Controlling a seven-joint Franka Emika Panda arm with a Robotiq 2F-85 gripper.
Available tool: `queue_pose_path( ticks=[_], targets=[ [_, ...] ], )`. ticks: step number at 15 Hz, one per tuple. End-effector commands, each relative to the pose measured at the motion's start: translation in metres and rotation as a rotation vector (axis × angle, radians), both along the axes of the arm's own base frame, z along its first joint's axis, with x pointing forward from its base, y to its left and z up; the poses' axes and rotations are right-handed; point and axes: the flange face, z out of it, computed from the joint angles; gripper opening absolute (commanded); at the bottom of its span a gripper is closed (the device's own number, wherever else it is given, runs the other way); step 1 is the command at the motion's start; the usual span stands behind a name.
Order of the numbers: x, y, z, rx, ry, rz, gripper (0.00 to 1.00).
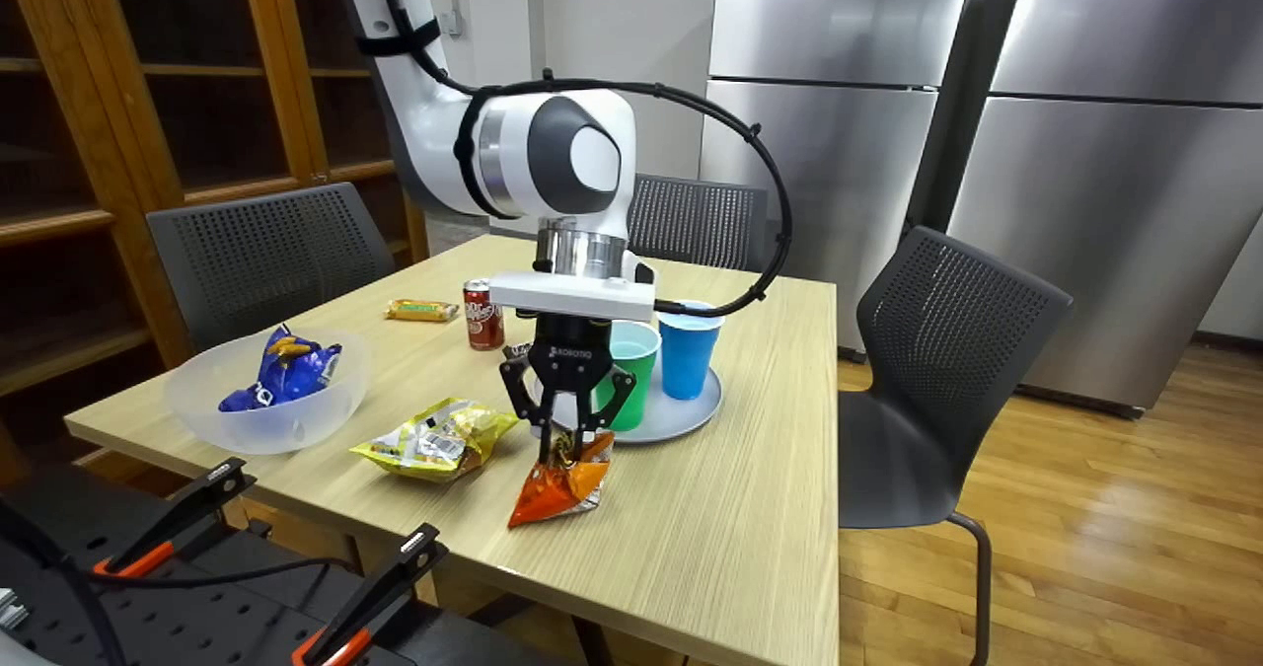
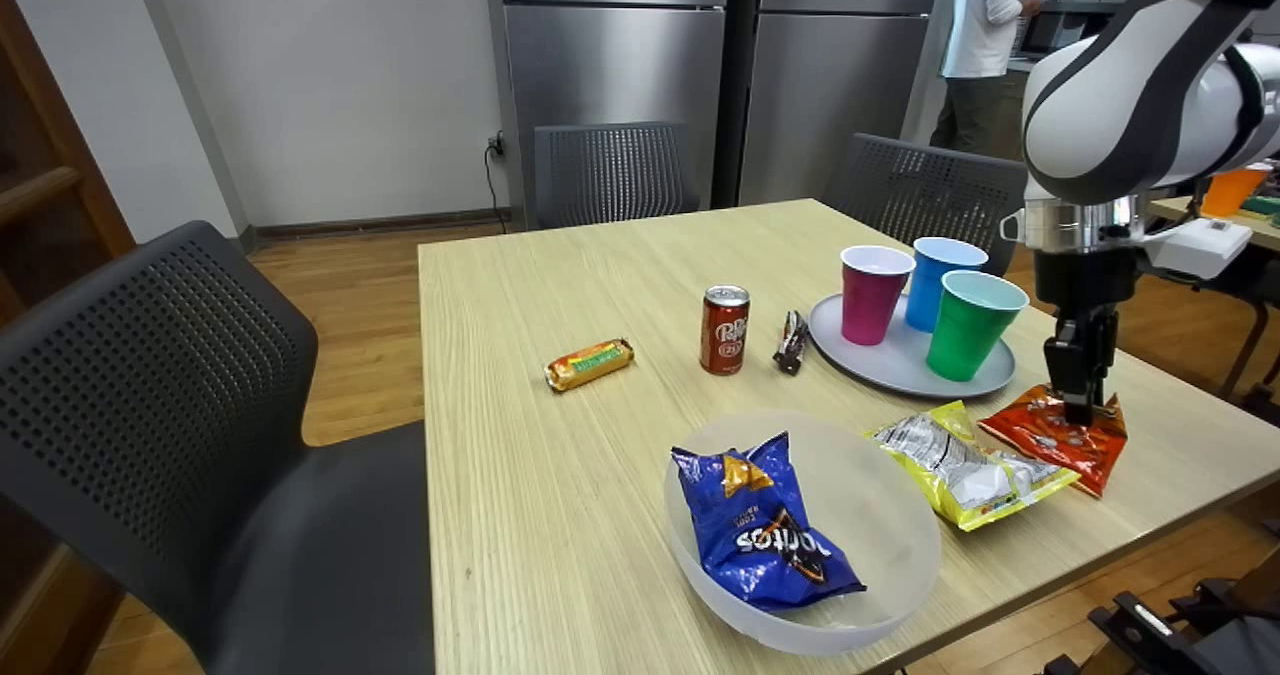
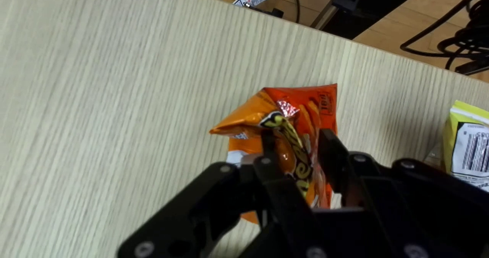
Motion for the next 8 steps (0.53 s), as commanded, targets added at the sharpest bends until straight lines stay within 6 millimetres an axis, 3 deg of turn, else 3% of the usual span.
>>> queue_pose_path(
  ticks=[1,2,8],
  targets=[
    [0.0054,-0.0022,0.0031,-0.01,0.013,-0.007,0.05],
    [0.0056,-0.0023,0.0033,-0.01,0.012,-0.007,0.0],
    [0.0047,-0.0012,0.0067,-0.009,0.007,-0.004,0.0]
  ],
)
